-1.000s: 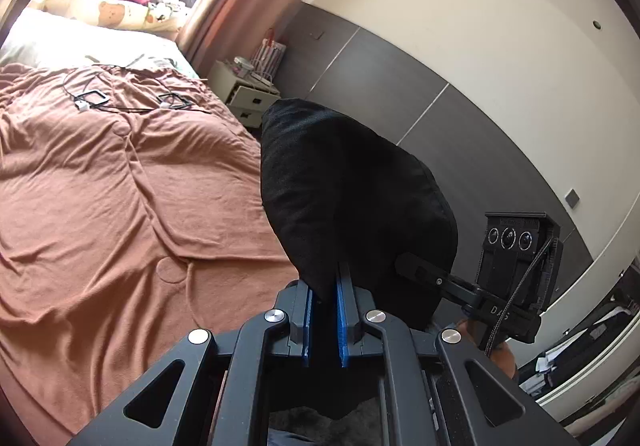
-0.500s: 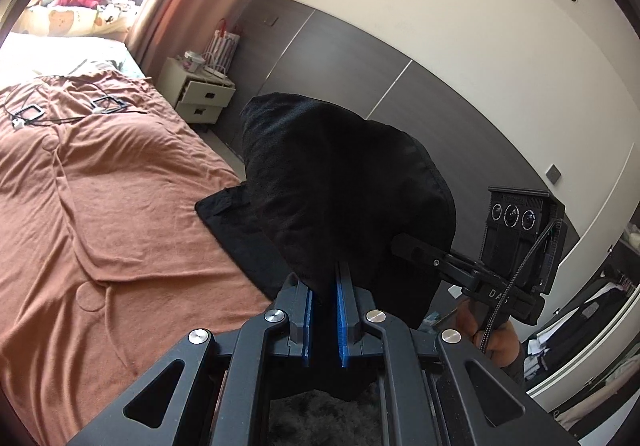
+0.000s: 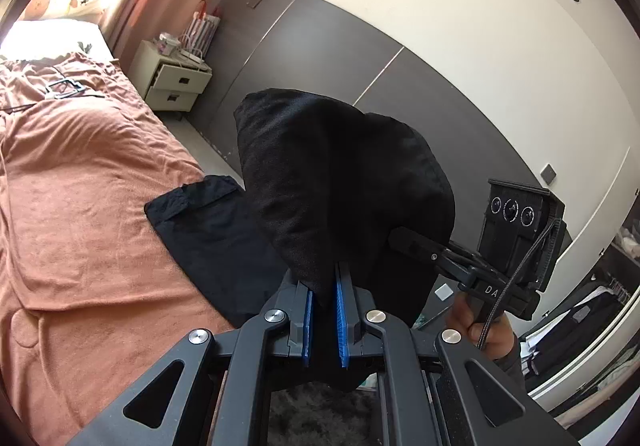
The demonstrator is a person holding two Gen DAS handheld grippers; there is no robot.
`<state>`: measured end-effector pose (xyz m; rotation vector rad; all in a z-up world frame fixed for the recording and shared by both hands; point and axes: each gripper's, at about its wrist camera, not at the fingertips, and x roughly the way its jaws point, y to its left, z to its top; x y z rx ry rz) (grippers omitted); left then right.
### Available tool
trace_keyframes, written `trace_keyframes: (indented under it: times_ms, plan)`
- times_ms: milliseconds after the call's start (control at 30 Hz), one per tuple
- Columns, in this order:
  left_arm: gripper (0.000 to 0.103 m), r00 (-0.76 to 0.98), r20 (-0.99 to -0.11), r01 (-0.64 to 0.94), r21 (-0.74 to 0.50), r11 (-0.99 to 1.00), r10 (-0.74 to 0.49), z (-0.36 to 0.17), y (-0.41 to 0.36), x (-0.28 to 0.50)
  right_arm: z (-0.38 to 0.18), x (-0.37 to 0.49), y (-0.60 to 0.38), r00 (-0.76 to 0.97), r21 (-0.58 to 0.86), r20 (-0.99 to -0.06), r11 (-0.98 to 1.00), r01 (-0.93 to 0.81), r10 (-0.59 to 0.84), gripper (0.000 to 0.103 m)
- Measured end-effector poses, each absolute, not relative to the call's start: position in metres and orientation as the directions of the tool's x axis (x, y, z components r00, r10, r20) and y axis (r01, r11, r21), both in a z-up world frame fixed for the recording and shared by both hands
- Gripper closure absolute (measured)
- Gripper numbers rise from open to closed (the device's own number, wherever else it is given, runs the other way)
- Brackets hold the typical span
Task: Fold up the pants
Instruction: 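Lift the black shorts bundle with both grippers and carry it toward the bed's end, then lower the bundle onto the bedspread and open both grippers to release it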
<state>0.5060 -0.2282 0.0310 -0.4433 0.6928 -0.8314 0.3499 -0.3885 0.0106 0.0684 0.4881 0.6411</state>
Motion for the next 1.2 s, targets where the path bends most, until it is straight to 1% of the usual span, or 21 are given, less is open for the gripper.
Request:
trace_keyframes:
  times_ms: [167,300,533,733,933,1100,1200]
  plan:
    - [0.093,0.445,-0.390,0.503,-0.636,0.585,-0.806,0.008,-0.250,0.533,-0.001,0.355,-0.392,0.691,0.210,-0.442,0.815,-0.541,0.572,0.080]
    - [0.093,0.419,-0.404,0.477,-0.664,0.575,-0.813,-0.015,-0.266,0.554,-0.006,0.362,-0.392,0.682,0.201,-0.481,0.827,-0.525,0.550,0.080]
    - [0.093,0.376,-0.421,0.439,-0.704,0.559,-0.825,-0.047,-0.287,0.587,-0.001,0.385,-0.391,0.666,0.189,-0.543,0.847,-0.497,0.512,0.080]
    - [0.093,0.367,-0.429,0.411,-0.722,0.557,-0.825,-0.068,-0.289,0.612,0.002,0.407,-0.378,0.637,0.176,-0.606,0.862,-0.476,0.476,0.080]
    - [0.093,0.371,-0.425,0.390,-0.736,0.554,-0.826,-0.082,-0.283,0.636,0.013,0.428,-0.363,0.614,0.152,-0.645,0.864,-0.479,0.454,0.080]
    - [0.093,0.392,-0.433,0.359,-0.741,0.568,-0.812,-0.096,-0.276,0.652,0.018,0.452,-0.343,0.582,0.119,-0.693,0.864,-0.489,0.425,0.080]
    - [0.092,0.405,-0.435,0.334,-0.748,0.573,-0.804,-0.104,-0.275,0.658,0.024,0.464,-0.330,0.576,0.073,-0.714,0.860,-0.504,0.398,0.080]
